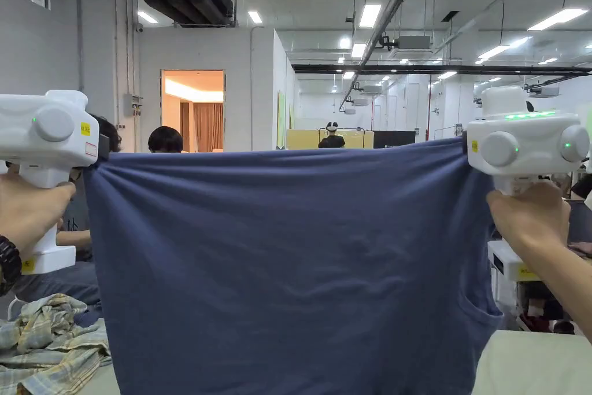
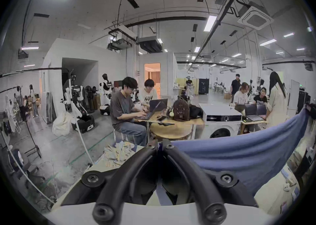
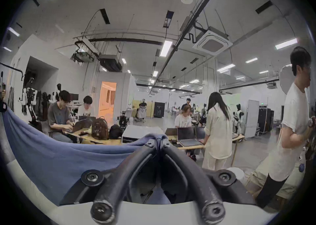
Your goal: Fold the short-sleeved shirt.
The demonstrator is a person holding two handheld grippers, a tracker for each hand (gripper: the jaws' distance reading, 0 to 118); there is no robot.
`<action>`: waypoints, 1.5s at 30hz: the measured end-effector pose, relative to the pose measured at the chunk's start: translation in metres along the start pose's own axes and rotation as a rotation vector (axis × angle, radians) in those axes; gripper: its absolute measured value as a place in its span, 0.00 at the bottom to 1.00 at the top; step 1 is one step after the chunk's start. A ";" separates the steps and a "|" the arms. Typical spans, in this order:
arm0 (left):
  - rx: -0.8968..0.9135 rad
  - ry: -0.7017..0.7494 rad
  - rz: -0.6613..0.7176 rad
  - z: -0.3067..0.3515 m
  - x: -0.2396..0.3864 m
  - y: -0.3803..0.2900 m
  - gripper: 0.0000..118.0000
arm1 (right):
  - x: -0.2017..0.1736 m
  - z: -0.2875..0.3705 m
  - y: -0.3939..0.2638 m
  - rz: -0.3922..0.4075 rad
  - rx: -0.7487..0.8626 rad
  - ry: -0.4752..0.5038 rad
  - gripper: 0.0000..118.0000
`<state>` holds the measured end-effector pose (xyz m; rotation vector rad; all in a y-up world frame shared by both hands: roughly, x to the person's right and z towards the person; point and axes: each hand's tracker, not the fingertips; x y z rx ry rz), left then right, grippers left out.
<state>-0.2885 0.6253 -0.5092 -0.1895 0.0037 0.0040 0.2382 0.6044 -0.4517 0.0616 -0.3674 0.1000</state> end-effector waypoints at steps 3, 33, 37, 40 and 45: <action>-0.001 0.010 -0.015 -0.003 0.001 -0.006 0.00 | -0.003 0.004 -0.008 0.014 0.004 0.000 0.00; -0.259 -0.136 0.020 0.136 -0.017 -0.312 0.00 | 0.052 0.210 -0.270 0.093 -0.399 0.060 0.00; -0.339 -0.142 0.049 0.153 -0.028 -0.353 0.00 | 0.055 0.238 -0.307 0.108 -0.485 0.085 0.00; -0.422 -0.167 0.017 0.165 -0.032 -0.377 0.00 | 0.055 0.258 -0.328 0.139 -0.555 0.095 0.00; -0.550 -0.203 0.007 0.174 -0.042 -0.406 0.00 | 0.062 0.280 -0.354 0.140 -0.714 0.134 0.00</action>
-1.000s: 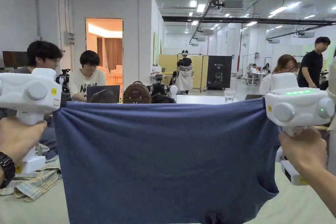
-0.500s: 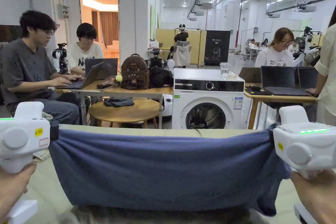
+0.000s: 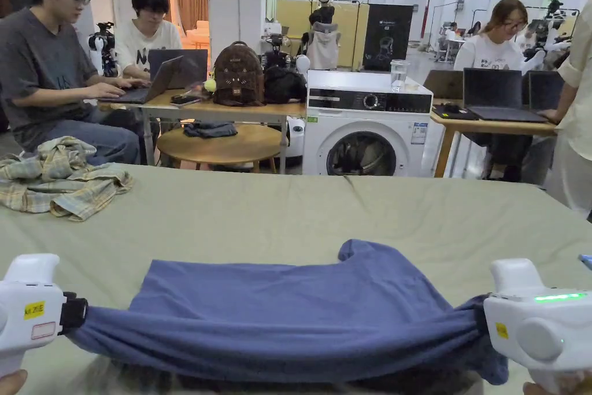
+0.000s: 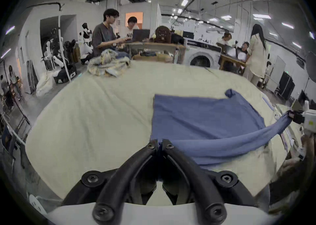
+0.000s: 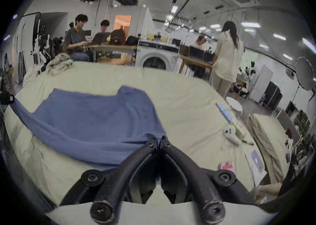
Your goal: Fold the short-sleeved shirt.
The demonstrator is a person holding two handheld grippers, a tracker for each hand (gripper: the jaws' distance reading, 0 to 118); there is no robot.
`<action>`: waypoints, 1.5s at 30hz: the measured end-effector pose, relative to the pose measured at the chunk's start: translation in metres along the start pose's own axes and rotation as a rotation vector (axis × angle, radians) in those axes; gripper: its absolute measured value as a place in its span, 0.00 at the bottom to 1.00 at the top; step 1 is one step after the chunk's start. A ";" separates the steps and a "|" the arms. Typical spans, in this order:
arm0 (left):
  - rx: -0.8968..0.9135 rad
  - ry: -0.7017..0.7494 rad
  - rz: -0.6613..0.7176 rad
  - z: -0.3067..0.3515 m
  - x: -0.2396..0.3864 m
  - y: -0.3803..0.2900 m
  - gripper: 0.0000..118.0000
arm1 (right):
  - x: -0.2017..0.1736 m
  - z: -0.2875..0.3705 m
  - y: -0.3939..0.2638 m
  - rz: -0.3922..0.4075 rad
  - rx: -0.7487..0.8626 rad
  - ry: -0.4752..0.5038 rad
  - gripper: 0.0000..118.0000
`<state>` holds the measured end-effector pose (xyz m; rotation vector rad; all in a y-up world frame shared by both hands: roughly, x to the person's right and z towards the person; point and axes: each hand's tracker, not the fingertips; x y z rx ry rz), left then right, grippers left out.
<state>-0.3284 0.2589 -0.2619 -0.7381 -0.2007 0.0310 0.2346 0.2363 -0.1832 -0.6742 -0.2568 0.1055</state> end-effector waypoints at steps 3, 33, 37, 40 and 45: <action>-0.105 -0.001 -0.024 -0.011 -0.003 -0.015 0.00 | 0.003 -0.002 -0.019 0.008 -0.090 0.007 0.00; -0.120 0.024 -0.033 -0.052 0.037 -0.021 0.31 | -0.025 -0.030 -0.015 -0.050 -0.191 0.011 0.48; 0.039 0.012 -0.054 -0.044 0.063 -0.022 0.31 | -0.051 -0.026 -0.013 -0.134 -0.023 0.047 0.47; 0.161 0.061 -0.069 -0.034 0.082 -0.030 0.31 | -0.067 -0.017 -0.022 -0.191 0.134 0.092 0.23; 0.317 0.108 -0.042 -0.021 0.089 -0.041 0.02 | -0.083 -0.005 -0.030 -0.209 0.270 0.120 0.00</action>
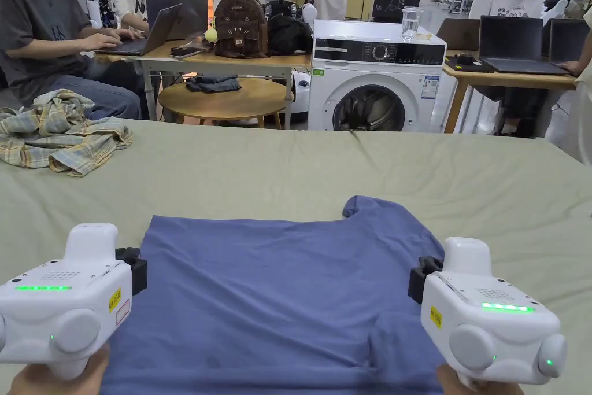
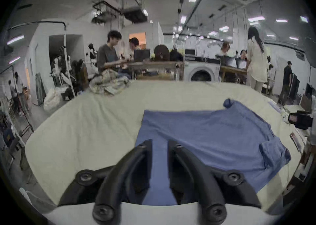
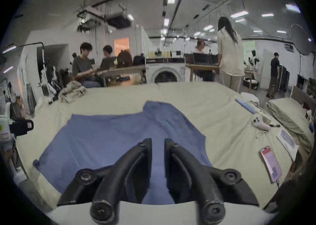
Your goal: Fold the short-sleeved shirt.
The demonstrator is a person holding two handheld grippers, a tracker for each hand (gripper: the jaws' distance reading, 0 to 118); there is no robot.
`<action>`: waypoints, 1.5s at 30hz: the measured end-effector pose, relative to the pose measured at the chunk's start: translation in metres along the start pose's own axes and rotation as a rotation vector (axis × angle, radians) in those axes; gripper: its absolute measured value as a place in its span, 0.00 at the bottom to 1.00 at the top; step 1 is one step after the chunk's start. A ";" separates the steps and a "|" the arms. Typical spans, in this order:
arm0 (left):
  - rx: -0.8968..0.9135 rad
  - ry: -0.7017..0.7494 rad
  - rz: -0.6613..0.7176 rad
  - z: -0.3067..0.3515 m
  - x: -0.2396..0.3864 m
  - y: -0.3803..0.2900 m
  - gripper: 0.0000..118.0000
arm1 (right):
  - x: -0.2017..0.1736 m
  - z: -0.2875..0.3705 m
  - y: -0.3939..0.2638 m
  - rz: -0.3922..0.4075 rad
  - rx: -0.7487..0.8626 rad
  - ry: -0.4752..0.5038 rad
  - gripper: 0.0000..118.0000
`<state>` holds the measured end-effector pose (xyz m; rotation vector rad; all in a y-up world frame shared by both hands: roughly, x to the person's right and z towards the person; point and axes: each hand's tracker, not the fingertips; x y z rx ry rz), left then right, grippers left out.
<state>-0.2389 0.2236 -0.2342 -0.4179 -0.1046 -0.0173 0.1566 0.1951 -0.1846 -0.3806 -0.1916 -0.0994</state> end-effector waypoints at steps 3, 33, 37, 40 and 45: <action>0.040 0.025 -0.021 0.011 0.006 -0.005 0.00 | -0.002 0.006 0.003 -0.032 0.060 0.006 0.00; -0.827 0.031 0.037 -0.064 -0.089 -0.039 0.46 | -0.022 -0.015 -0.013 0.085 -0.146 -0.004 0.00; -0.828 0.030 0.076 -0.063 -0.090 -0.053 0.46 | -0.023 -0.016 -0.017 0.099 -0.168 -0.002 0.00; -0.801 0.022 0.021 -0.063 -0.089 -0.054 0.43 | -0.021 -0.017 -0.018 0.099 -0.187 0.002 0.00; -0.790 -0.033 -0.009 -0.062 -0.081 -0.053 0.01 | -0.012 -0.018 -0.017 0.092 -0.231 0.004 0.00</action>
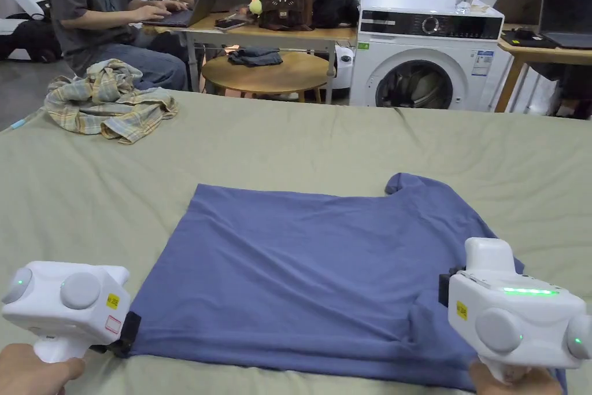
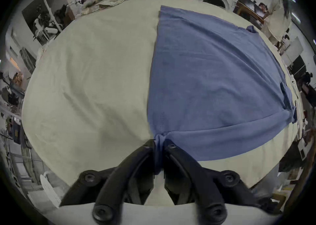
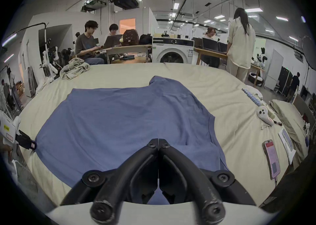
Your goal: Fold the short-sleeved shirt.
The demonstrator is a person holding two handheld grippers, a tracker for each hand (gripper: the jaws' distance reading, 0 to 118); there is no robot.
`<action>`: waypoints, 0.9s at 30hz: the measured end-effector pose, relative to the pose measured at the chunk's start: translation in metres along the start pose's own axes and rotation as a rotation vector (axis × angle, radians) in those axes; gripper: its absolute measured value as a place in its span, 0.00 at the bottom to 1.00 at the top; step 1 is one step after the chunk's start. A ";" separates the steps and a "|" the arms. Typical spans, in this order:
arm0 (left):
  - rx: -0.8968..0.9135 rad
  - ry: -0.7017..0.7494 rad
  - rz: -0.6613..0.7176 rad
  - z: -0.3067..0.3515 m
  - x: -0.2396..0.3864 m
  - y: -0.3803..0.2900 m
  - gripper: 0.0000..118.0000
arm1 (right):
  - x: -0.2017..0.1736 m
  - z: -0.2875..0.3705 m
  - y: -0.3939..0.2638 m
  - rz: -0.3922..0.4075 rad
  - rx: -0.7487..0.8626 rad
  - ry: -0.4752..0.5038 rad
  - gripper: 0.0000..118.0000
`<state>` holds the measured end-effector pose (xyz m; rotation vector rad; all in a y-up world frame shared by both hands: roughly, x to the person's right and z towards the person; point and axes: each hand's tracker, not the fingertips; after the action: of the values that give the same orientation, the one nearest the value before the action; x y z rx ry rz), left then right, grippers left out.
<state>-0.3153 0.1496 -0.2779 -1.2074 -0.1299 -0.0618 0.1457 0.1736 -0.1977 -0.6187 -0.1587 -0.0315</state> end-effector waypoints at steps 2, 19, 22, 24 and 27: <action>0.005 0.014 -0.021 0.003 0.007 -0.004 0.01 | 0.006 0.002 0.001 0.005 -0.026 0.003 0.00; 0.019 0.043 -0.028 0.005 0.012 -0.007 0.01 | 0.073 -0.011 -0.006 -0.028 -0.428 -0.134 0.37; 0.023 0.046 -0.031 0.007 0.014 -0.008 0.01 | 0.079 -0.012 -0.018 -0.031 -0.507 -0.153 0.37; 0.027 0.043 -0.027 0.008 0.013 -0.009 0.01 | 0.083 -0.022 -0.029 -0.019 -0.573 -0.164 0.37; 0.033 0.039 -0.023 0.007 0.011 -0.010 0.01 | 0.089 -0.039 -0.052 -0.055 -0.618 -0.121 0.36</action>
<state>-0.3063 0.1526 -0.2650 -1.1716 -0.1105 -0.1026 0.2347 0.1102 -0.1853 -1.2343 -0.2876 -0.0989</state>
